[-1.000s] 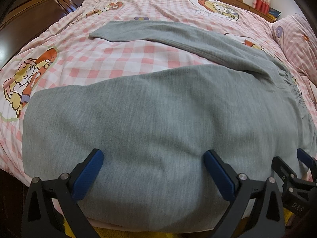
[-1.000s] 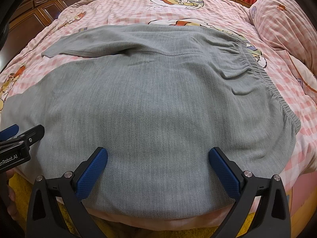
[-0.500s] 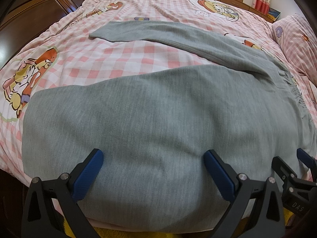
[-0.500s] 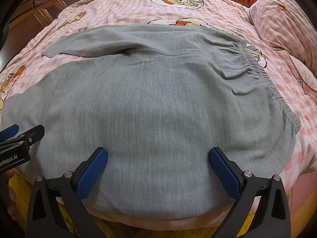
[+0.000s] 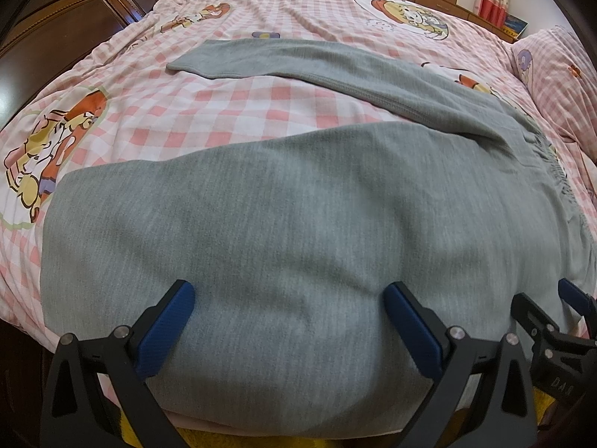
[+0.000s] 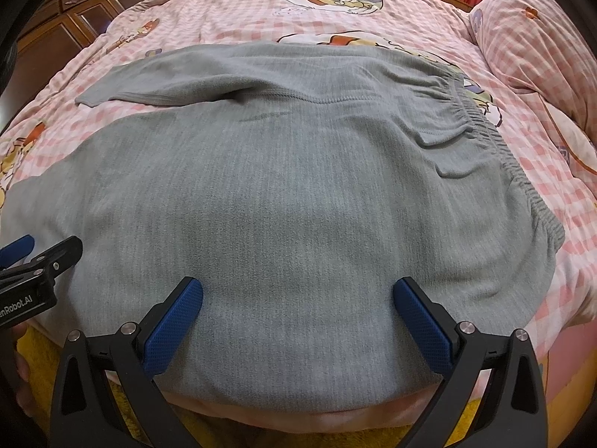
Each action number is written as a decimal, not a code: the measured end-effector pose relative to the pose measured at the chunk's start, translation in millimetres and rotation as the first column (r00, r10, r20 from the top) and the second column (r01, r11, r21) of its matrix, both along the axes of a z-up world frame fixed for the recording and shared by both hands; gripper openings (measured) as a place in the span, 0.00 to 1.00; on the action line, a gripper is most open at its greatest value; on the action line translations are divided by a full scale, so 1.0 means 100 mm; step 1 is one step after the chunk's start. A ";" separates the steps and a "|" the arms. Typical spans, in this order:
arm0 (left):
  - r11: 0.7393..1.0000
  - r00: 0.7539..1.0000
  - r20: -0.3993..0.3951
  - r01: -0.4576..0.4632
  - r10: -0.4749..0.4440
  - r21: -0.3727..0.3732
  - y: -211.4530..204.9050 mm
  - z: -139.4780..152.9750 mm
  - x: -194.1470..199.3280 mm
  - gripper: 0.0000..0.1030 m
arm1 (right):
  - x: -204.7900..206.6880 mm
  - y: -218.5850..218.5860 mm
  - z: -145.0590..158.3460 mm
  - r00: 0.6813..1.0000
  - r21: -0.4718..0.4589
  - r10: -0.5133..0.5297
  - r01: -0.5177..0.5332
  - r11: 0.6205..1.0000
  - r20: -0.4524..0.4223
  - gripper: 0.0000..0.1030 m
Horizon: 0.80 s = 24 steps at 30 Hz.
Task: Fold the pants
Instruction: 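Move the right tool toward the waistband cuff of the grey sweatpants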
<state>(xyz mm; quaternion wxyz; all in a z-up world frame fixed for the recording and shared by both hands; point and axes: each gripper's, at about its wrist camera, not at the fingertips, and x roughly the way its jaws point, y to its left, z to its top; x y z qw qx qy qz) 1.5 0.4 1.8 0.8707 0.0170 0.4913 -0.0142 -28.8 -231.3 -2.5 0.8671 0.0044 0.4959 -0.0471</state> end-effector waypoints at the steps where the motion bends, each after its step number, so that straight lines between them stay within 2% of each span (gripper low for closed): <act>1: 1.000 1.000 0.000 0.002 -0.002 0.000 -0.01 0.01 0.01 1.00 | 0.00 0.00 0.00 1.000 0.001 0.002 -0.002 1.000 0.002 1.00; 10: 0.999 0.999 -0.020 0.041 -0.041 0.002 0.00 0.07 0.01 1.00 | 0.01 -0.01 0.10 0.999 0.021 0.042 -0.041 0.999 -0.029 1.00; 16: 0.997 0.997 -0.007 0.073 -0.073 -0.017 -0.01 0.22 0.05 0.99 | 0.00 -0.08 0.33 0.997 0.054 0.073 -0.073 0.996 0.012 1.00; 24: 0.993 0.993 0.016 0.117 -0.117 -0.014 -0.11 0.45 0.24 0.99 | 0.17 -0.33 0.46 0.999 0.096 0.035 -0.036 0.995 0.012 1.00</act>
